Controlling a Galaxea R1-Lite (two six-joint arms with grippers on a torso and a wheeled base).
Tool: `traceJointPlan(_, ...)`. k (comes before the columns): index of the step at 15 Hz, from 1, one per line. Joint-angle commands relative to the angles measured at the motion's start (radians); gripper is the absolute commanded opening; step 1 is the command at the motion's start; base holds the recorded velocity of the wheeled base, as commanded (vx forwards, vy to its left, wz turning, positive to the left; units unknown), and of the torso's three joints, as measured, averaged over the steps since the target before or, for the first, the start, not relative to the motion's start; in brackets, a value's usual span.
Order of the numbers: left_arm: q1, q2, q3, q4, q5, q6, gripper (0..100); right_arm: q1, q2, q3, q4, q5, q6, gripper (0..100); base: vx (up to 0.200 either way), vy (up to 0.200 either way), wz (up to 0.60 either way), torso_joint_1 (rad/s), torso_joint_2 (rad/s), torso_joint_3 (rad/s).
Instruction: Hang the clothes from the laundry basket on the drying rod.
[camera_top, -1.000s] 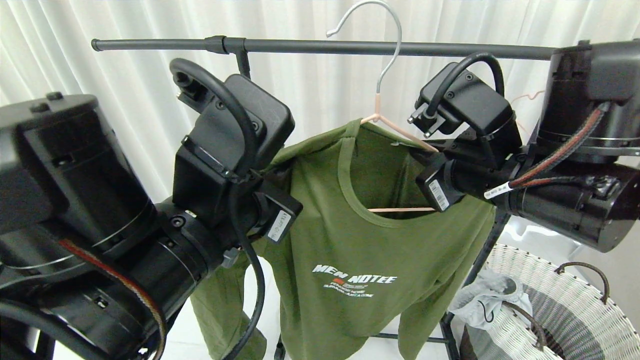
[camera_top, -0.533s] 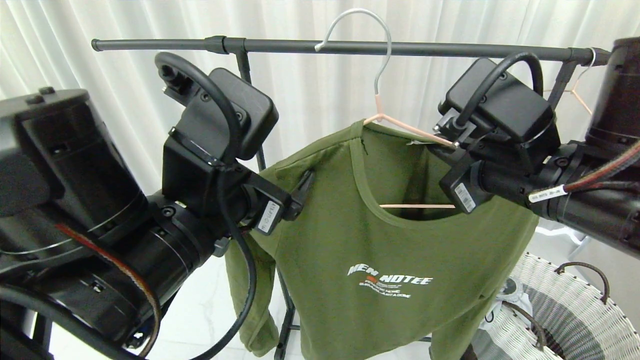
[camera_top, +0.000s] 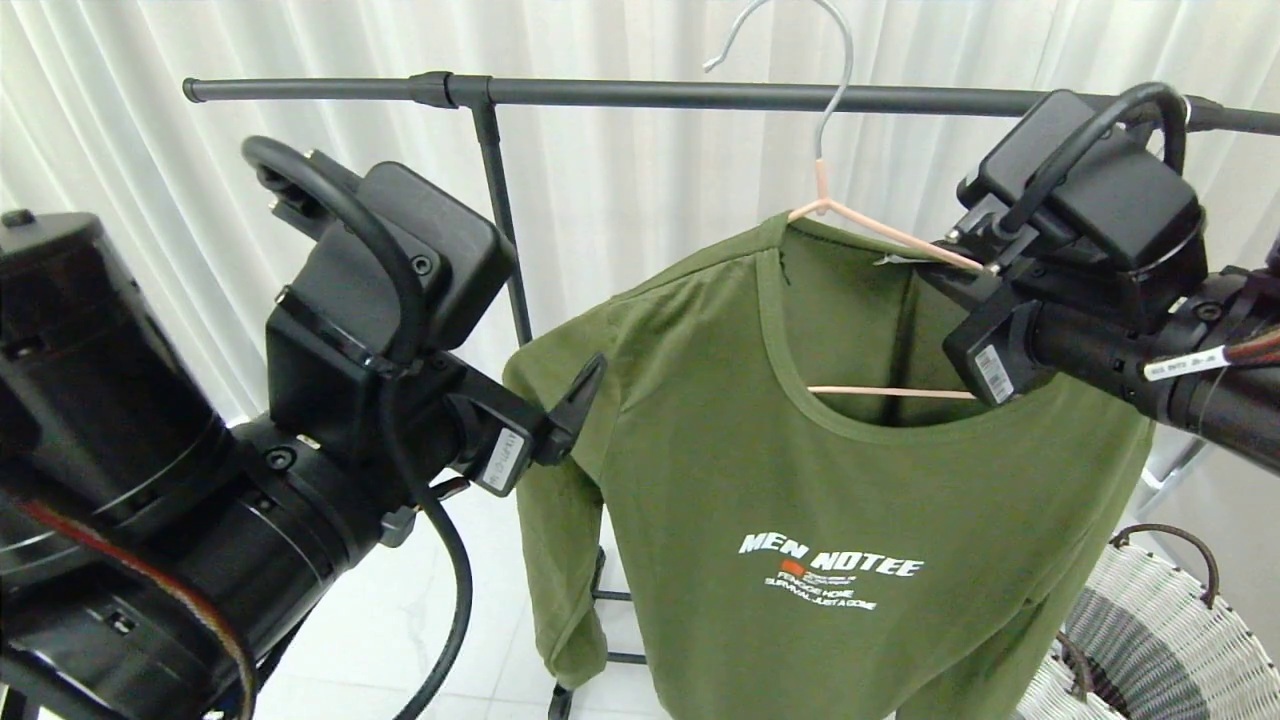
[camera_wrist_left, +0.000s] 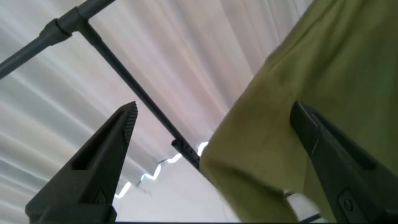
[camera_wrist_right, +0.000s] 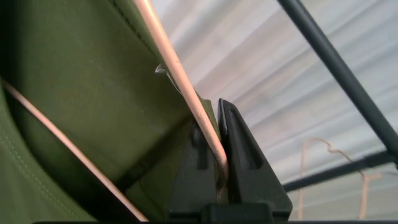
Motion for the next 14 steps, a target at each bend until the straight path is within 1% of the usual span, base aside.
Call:
traceJointPlan(1, 0.0, -0.035, 0.032, 0.0, -0.001, -0.001, 100, -0.029, -0.023, 0.007, -0.001, 0.001, -0.002, 0, 0.0, 0.0, 0.0, 0.0, 0.0, 0.0)
traceJointPlan(2, 0.003, -0.054, 0.066, 0.0, -0.004, -0.015, 100, -0.03, -0.031, 0.005, -0.001, 0.001, -0.012, 0, 0.0, 0.0, 0.0, 0.0, 0.0, 0.0)
traceJointPlan(4, 0.038, -0.087, 0.144, 0.0, -0.005, -0.064, 100, -0.029, -0.054, 0.007, -0.001, 0.007, -0.036, 0, 0.0, 0.0, 0.0, 0.0, 0.0, 0.0)
traceJointPlan(5, 0.098, -0.097, 0.196, 0.0, -0.008, -0.136, 100, -0.029, -0.075, 0.008, -0.001, 0.013, -0.045, 0, 0.0, 0.0, 0.0, 0.0, 0.0, 0.0)
traceJointPlan(6, 0.129, -0.09, 0.202, 0.0, -0.024, -0.161, 100, -0.026, -0.084, 0.01, -0.001, 0.015, -0.045, 0, 0.0, 0.0, 0.0, 0.0, 0.0, 0.0)
traceJointPlan(9, 0.231, -0.058, 0.245, 0.0, -0.166, -0.173, 100, -0.015, -0.092, 0.007, -0.002, 0.015, -0.042, 0, 0.0, 0.0, 0.0, 0.0, 0.0, 0.0)
traceJointPlan(10, 0.264, -0.04, 0.241, 0.0, -0.211, -0.173, 100, 0.003, -0.097, 0.007, -0.002, 0.015, -0.041, 0, 0.0, 0.0, 0.0, 0.0, 0.0, 0.0)
traceJointPlan(12, 0.297, -0.025, 0.228, 0.0, -0.286, -0.174, 100, 0.036, -0.1, 0.01, -0.002, 0.015, -0.038, 0, 0.0, 0.0, 0.0, 0.0, 0.0, 0.0)
traceJointPlan(13, 0.302, -0.018, 0.228, 0.0, -0.318, -0.188, 100, 0.051, -0.1, 0.01, -0.002, 0.015, -0.038, 0, 0.0, 0.0, 0.0, 0.0, 0.0, 0.0)
traceJointPlan(14, 0.302, -0.02, 0.23, 0.0, -0.331, -0.197, 100, 0.057, -0.1, 0.01, -0.002, 0.013, -0.038, 0, 0.0, 0.0, 0.0, 0.0, 0.0, 0.0)
